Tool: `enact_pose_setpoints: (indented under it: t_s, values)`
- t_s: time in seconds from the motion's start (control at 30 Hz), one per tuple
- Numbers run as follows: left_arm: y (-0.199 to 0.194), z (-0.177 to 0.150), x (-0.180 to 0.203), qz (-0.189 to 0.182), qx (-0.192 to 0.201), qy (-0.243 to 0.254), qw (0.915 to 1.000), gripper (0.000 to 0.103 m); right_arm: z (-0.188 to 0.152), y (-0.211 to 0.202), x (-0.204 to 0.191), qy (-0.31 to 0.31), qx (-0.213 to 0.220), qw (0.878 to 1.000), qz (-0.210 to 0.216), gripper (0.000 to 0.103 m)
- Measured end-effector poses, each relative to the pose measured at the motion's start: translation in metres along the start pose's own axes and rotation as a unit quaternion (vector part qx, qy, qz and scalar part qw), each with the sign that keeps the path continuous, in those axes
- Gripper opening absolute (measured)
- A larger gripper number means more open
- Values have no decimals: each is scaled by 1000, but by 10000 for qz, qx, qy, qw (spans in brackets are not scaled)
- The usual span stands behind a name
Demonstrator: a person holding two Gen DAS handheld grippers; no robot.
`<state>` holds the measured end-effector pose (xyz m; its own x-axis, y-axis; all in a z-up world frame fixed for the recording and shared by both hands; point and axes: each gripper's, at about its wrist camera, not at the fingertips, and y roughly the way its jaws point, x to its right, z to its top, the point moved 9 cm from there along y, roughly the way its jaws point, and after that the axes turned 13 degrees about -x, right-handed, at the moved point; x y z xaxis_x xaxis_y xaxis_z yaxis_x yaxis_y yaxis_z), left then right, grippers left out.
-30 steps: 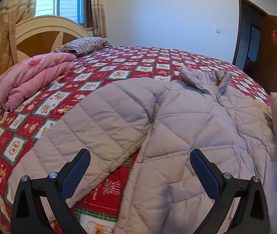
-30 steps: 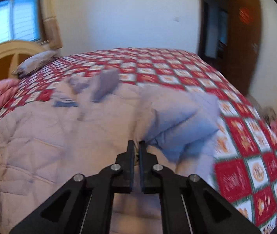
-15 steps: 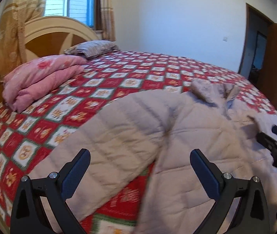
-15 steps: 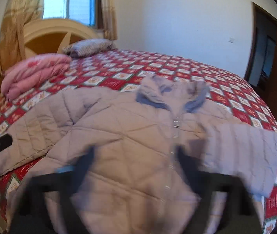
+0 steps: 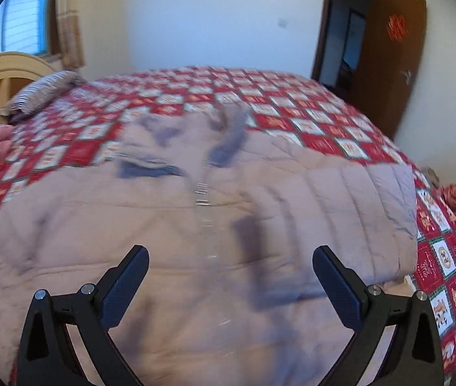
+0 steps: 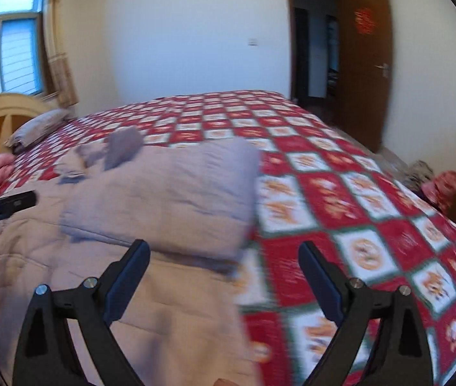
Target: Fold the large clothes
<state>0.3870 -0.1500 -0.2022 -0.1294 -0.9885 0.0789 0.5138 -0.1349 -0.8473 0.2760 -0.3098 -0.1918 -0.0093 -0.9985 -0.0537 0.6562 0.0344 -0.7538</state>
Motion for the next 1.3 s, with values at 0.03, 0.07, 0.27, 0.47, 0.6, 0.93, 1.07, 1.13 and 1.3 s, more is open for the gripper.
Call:
enact_pose_setpoints:
  t_s: [0.03,0.07,0.27,0.47,0.6,0.93,1.07,1.13,1.3]
  values:
    - [14,3,12,-54,-129,37,9999,102,-3,-2,10,49,-7,10000,-30,95]
    - [22,4,20,-93,-224,40,9997,102,-7,-3,21,97,-12,9999,-57,96]
    - [41,3,55,-497,-409,174,9978,14,-24,-3,82,477,-41,9981,-379,96]
    - [7,2,32,-580,57,226,9980,8,-32,-5,118,1014,-17,9942,-359,96]
    - [-10,0,7,-324,304,276,9986,8,-31,-2,121,1084,32,9937,-295,96]
    - [-45,-25,-89,221,668,19,9975,7,-27,8,91,861,-73,9962,-115,96]
    - [-30,-39,-118,550,567,-78,9968,8,-16,11,63,585,-134,9982,95,89]
    - [-22,-42,-125,765,497,-94,9958,9,-6,14,40,339,-136,9992,138,87]
    - [-19,-37,-124,866,420,-15,9954,13,20,34,-8,-94,-277,9991,307,79]
